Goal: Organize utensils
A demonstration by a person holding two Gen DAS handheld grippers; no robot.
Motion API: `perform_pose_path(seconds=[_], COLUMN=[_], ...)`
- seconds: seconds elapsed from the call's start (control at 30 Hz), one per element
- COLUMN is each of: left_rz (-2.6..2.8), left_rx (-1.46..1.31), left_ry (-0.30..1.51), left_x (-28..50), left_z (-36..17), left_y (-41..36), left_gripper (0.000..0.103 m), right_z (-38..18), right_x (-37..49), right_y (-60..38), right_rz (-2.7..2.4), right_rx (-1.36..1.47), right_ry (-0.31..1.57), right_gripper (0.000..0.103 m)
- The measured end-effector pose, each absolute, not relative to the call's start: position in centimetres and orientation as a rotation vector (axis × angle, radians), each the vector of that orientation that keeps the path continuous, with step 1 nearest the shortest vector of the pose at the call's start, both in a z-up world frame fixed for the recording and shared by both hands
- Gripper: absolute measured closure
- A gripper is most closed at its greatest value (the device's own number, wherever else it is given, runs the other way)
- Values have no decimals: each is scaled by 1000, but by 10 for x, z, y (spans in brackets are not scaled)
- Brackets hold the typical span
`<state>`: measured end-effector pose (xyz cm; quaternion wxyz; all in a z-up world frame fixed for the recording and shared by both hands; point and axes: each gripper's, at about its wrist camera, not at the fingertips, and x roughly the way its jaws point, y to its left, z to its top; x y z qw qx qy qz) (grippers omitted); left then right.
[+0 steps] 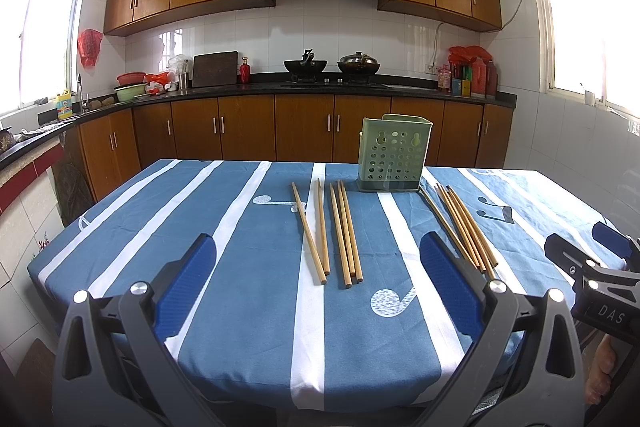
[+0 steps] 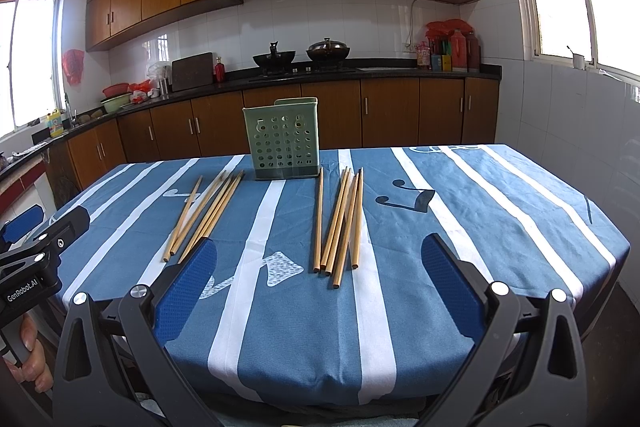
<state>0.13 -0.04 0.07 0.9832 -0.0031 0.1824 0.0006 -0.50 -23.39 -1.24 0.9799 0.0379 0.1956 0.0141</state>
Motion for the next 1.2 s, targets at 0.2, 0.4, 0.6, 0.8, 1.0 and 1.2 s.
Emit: perform_pose_path(seconds=[0.2, 0.4, 0.6, 0.8, 1.0, 1.2], left_rz=[1, 2, 7, 32, 79, 103], left_rx=[-7, -8, -9, -6, -39, -74], left_ry=[366, 367, 375, 415, 539, 635], left_x=[2, 2, 3, 16, 49, 89], left_z=[1, 1, -1, -6, -23, -27], left_y=[-1, -1, 1, 2, 20, 47], left_gripper=[4, 4, 4, 4, 4, 4], right_z=[-12, -13, -12, -21, -30, -47], right_x=[-5, -4, -5, 7, 44, 107], right_y=[-234, -234, -235, -239, -257, -281], right_rz=[28, 28, 27, 29, -14, -71], right_rx=[77, 77, 80, 103, 147, 222], right_ry=[395, 395, 401, 437, 568, 755], right_gripper=[2, 2, 2, 2, 12, 42])
